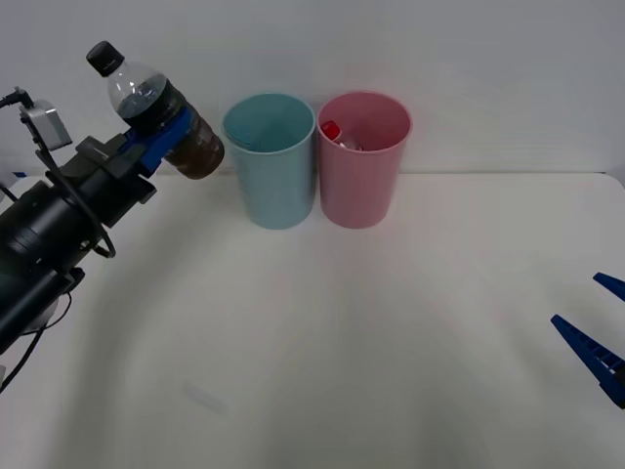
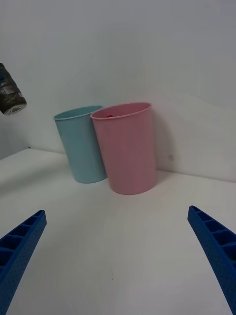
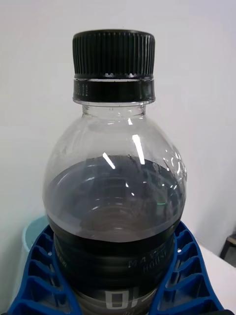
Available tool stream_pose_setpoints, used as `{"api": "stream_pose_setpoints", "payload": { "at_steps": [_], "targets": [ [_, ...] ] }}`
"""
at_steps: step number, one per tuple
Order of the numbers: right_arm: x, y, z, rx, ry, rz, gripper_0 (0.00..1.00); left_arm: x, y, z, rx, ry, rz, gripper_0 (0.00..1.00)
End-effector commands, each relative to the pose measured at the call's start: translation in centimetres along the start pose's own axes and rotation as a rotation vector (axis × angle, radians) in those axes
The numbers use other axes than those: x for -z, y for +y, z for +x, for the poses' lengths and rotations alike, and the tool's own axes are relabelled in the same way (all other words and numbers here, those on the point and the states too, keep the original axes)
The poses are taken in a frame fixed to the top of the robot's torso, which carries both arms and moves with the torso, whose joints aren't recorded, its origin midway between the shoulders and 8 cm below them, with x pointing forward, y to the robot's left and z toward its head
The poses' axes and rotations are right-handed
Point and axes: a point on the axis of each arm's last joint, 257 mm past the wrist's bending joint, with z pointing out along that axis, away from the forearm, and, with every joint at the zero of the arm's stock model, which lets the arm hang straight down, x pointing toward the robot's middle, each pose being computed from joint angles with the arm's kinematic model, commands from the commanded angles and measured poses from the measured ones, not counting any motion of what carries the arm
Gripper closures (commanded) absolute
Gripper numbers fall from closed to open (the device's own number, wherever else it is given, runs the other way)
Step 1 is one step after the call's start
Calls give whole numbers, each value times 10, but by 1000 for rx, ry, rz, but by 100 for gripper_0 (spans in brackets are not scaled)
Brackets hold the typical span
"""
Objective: Grasp the object on the table and drop it into the matching bin: aluminum can to the light blue bin, PET bottle to the pink bin.
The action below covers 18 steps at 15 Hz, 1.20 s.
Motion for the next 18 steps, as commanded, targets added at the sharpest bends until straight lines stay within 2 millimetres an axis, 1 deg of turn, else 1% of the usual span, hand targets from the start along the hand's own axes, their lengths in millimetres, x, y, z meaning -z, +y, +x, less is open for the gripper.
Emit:
{"api": "stream_pose_setpoints", "payload": {
  "at_steps": [1, 4, 6, 8, 11, 13, 17, 18],
  "targets": [
    [0, 0, 0, 0, 0, 0, 0, -23, -10, -14, 12, 5, 41, 100],
    [0, 0, 0, 0, 0, 0, 0, -46, -25, -15, 3, 13, 74, 100],
    [0, 0, 0, 0, 0, 0, 0, -66, -36, -8, 3, 32, 107, 100],
    [0, 0, 0, 0, 0, 0, 0, -84, -41, -4, -6, 48, 135, 100],
    [0, 0, 0, 0, 0, 0, 0, -113, -40, 5, -65, 87, 178, 100],
    [0, 0, 0, 0, 0, 0, 0, -136, -39, 12, -108, 111, 194, 100],
    [0, 0, 0, 0, 0, 0, 0, -177, -50, 25, -148, 159, 236, 97],
    [0, 0, 0, 0, 0, 0, 0, -191, -51, 32, -174, 166, 236, 97]
  ]
}}
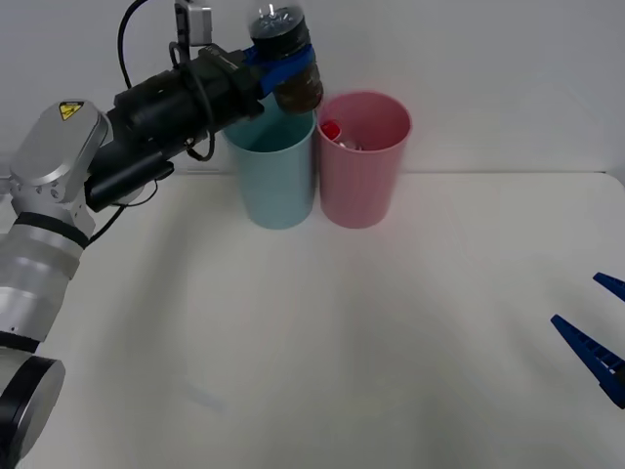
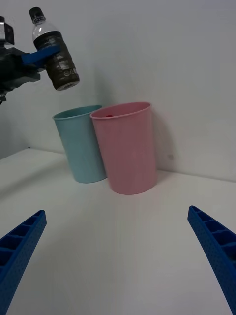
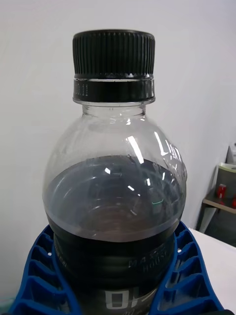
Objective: Grasp the object on the table and drop it into the matching bin: aluminum can to the light blue bin, PET bottle to the pink bin.
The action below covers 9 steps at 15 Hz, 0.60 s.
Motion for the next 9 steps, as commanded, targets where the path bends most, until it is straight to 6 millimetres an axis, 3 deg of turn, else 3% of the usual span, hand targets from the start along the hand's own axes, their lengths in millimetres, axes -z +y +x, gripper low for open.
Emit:
{"api": "stream_pose_setpoints", "payload": {
  "at_steps": [1, 5, 9],
  "targets": [
    [0, 0, 0, 0, 0, 0, 0, -33, 2, 8, -46, 24, 3, 97],
    [0, 0, 0, 0, 0, 0, 0, -80, -2, 15, -70, 63, -17, 97],
    [0, 0, 0, 0, 0, 0, 0, -119, -12, 9, -87, 69, -53, 97]
  ]
}}
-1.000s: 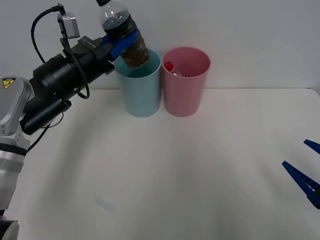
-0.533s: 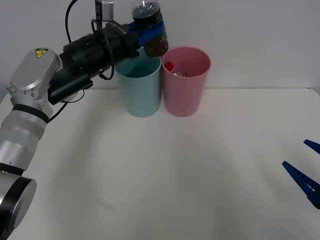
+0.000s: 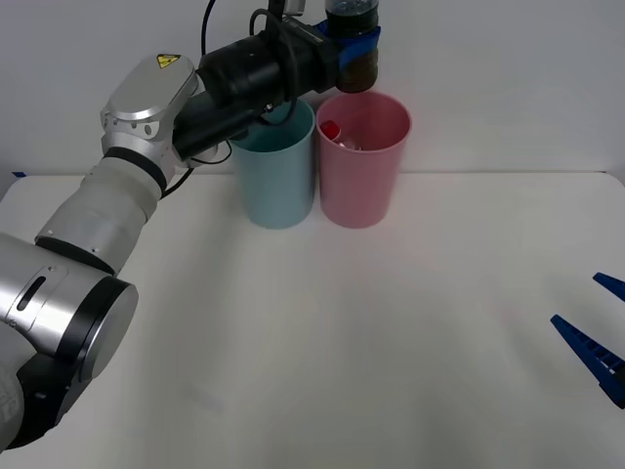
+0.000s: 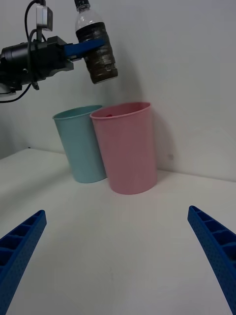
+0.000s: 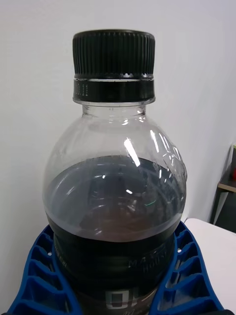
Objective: Grasp the object on the table and drop it into the matching bin: aluminum can to the light blue bin, PET bottle to the pink bin.
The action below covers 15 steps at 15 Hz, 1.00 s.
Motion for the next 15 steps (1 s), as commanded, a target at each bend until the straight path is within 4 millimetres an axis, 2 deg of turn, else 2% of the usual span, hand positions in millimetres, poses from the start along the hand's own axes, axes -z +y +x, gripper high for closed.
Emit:
{"api": "stream_pose_setpoints", "payload": {
  "at_steps": [1, 4, 8, 9, 10, 11, 15],
  "targets": [
    [0, 0, 0, 0, 0, 0, 0, -20, -5, -6, -17, -3, -35, 97],
    [0, 0, 0, 0, 0, 0, 0, -30, -14, -5, -20, -5, -44, 97],
    [0, 0, 0, 0, 0, 0, 0, -32, -15, -7, -33, -1, -46, 93],
    [0, 0, 0, 0, 0, 0, 0, -32, -16, -6, -32, 0, -45, 86],
    [0, 0, 0, 0, 0, 0, 0, -33, -16, -6, -36, 1, -44, 72],
    [0, 0, 0, 0, 0, 0, 0, -33, -17, -6, -40, 1, -43, 0],
    [0, 0, 0, 0, 0, 0, 0, -32, -15, -7, -30, -4, -48, 0]
  ]
}}
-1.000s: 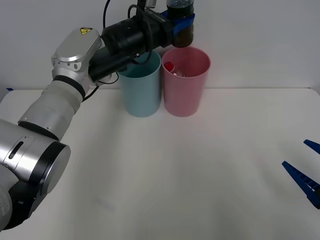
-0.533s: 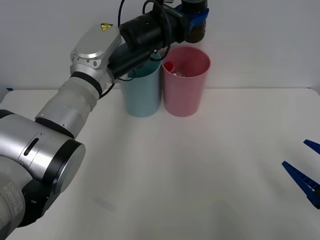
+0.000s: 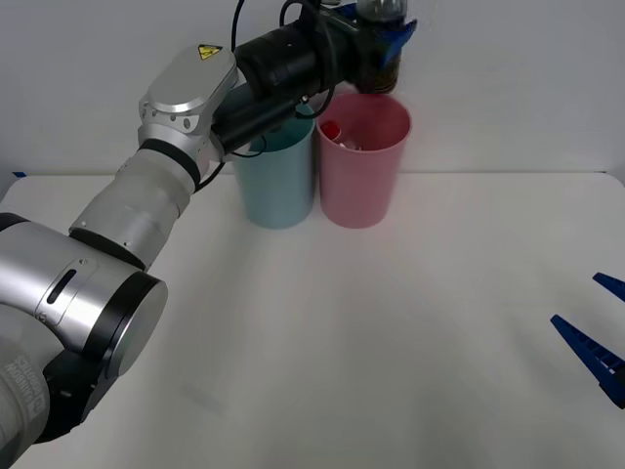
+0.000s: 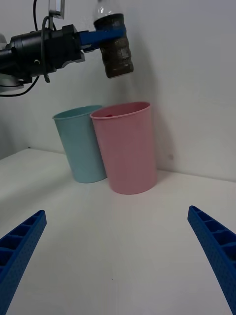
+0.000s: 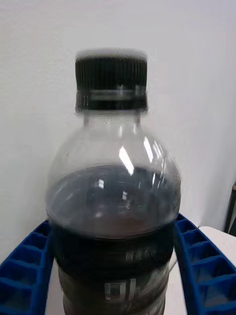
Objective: Grasp the object on the table and drop it into the matching bin: aluminum can to the light blue bin, PET bottle to the pink bin.
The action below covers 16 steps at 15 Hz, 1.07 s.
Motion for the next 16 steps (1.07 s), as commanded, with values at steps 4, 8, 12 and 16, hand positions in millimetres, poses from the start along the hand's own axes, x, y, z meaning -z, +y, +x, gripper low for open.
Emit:
{"api": "stream_pose_setpoints", "payload": {
  "at_steps": [4, 8, 12, 16],
  "targets": [
    [0, 0, 0, 0, 0, 0, 0, 2, 3, 1, 27, -3, -7, 0],
    [0, 0, 0, 0, 0, 0, 0, 15, 15, 8, 56, -5, -15, 0],
    [0, 0, 0, 0, 0, 0, 0, 63, 33, 15, 68, -58, -38, 0],
    [0, 0, 0, 0, 0, 0, 0, 125, 61, 21, 47, -76, -74, 0]
  ]
}}
